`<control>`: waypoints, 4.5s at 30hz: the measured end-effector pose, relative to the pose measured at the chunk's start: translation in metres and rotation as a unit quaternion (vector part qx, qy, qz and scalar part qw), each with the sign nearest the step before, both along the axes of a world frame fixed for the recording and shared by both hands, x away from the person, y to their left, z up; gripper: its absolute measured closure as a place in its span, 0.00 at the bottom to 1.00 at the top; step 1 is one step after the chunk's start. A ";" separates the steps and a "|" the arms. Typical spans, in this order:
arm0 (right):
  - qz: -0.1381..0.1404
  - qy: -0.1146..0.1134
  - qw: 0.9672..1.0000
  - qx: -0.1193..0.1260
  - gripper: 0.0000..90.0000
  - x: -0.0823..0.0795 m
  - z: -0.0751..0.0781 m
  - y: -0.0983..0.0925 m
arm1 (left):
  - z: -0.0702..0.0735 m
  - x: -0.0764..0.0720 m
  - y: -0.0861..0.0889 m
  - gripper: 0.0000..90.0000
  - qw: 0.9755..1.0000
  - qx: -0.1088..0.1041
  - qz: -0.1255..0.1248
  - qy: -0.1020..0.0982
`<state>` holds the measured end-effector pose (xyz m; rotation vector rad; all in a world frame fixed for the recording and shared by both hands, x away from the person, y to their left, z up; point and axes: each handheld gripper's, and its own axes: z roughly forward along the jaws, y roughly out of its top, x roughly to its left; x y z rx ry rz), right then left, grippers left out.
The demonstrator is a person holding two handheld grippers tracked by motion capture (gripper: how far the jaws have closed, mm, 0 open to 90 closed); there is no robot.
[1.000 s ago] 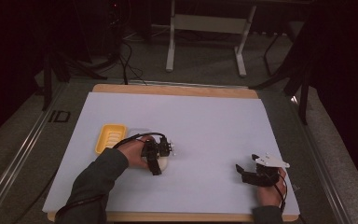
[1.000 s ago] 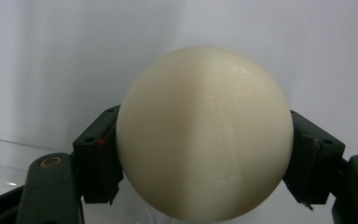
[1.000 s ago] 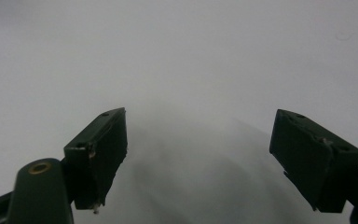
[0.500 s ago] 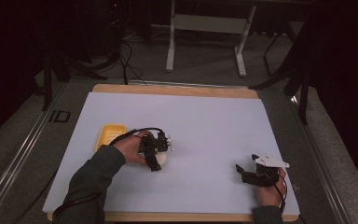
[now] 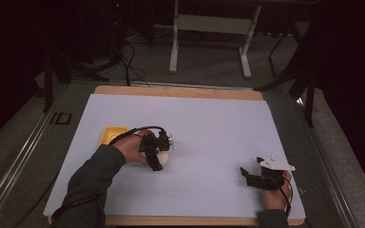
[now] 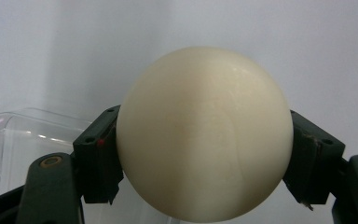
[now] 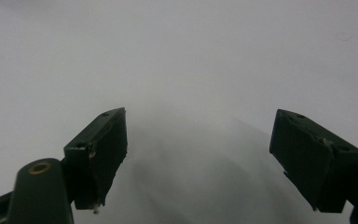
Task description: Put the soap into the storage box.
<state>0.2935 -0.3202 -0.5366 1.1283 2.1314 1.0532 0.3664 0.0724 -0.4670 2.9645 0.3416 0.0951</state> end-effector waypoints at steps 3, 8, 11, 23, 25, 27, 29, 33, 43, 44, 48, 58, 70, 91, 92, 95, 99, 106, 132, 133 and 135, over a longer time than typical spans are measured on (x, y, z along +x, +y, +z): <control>0.000 0.000 1.000 0.000 0.21 0.000 0.000 0.000 | 0.001 0.001 0.002 0.28 1.000 0.001 0.002 0.000; 0.000 0.000 1.000 0.000 0.21 0.000 0.000 0.000 | 0.003 0.001 0.005 0.28 1.000 0.000 0.006 -0.001; 0.000 -0.001 1.000 -0.001 0.21 0.000 0.000 0.000 | 0.004 0.002 0.007 0.28 1.000 -0.002 0.008 -0.001; 0.001 -0.001 1.000 -0.001 0.21 0.000 0.000 0.000 | 0.008 0.003 0.011 0.28 1.000 -0.008 0.014 -0.005; 0.002 -0.001 1.000 -0.001 0.21 0.000 0.000 0.000 | 0.009 0.003 0.011 0.28 1.000 -0.012 0.018 -0.006; 0.002 -0.001 1.000 -0.002 0.21 0.000 0.000 0.000 | 0.010 0.004 0.013 0.28 1.000 -0.012 0.017 -0.007; 0.002 -0.001 1.000 -0.001 0.21 0.000 0.000 0.000 | 0.011 0.004 0.014 0.28 1.000 -0.013 0.020 -0.007; 0.002 -0.001 1.000 -0.002 0.21 0.000 0.000 0.000 | 0.011 0.005 0.017 0.28 1.000 -0.012 0.024 -0.007; 0.002 -0.001 1.000 -0.003 0.21 0.000 0.000 0.000 | 0.010 0.007 0.026 0.28 0.999 -0.003 0.032 -0.012; 0.002 -0.001 1.000 -0.003 0.21 0.000 0.000 0.000 | 0.011 0.007 0.027 0.28 0.999 -0.004 0.034 -0.012; 0.002 -0.001 1.000 -0.003 0.21 0.000 0.000 0.000 | 0.012 0.008 0.030 0.28 0.999 -0.004 0.038 -0.015; 0.002 -0.001 1.000 -0.003 0.21 0.000 0.000 0.000 | 0.011 0.010 0.036 0.28 0.999 -0.002 0.045 -0.016; 0.002 -0.001 1.000 -0.004 0.21 0.000 0.000 0.001 | 0.013 0.013 0.046 0.28 0.998 -0.005 0.060 -0.019; 0.002 -0.003 1.000 -0.002 0.21 -0.001 0.000 0.000 | 0.018 0.015 0.055 0.28 0.997 -0.011 0.073 -0.025; 0.002 -0.003 1.000 -0.002 0.21 -0.001 0.000 0.000 | 0.019 0.015 0.056 0.28 0.997 -0.010 0.072 -0.027; 0.002 -0.003 1.000 -0.002 0.21 -0.001 0.000 0.000 | 0.019 0.015 0.058 0.28 0.997 -0.010 0.075 -0.026; 0.002 -0.003 1.000 -0.003 0.21 -0.001 0.000 0.000 | 0.020 0.016 0.062 0.28 0.996 -0.012 0.081 -0.031; 0.002 -0.004 1.000 -0.003 0.21 -0.001 0.000 0.001 | 0.022 0.017 0.070 0.28 0.995 -0.017 0.091 -0.030; 0.002 -0.007 1.000 -0.005 0.21 -0.001 0.000 0.001 | 0.021 0.022 0.099 0.28 0.991 -0.023 0.126 -0.029; 0.002 -0.007 1.000 -0.005 0.21 -0.001 0.000 0.001 | 0.021 0.022 0.100 0.28 0.991 -0.022 0.128 -0.027; 0.002 -0.007 1.000 -0.005 0.21 -0.001 0.000 0.001 | 0.020 0.023 0.101 0.28 0.991 -0.019 0.132 -0.025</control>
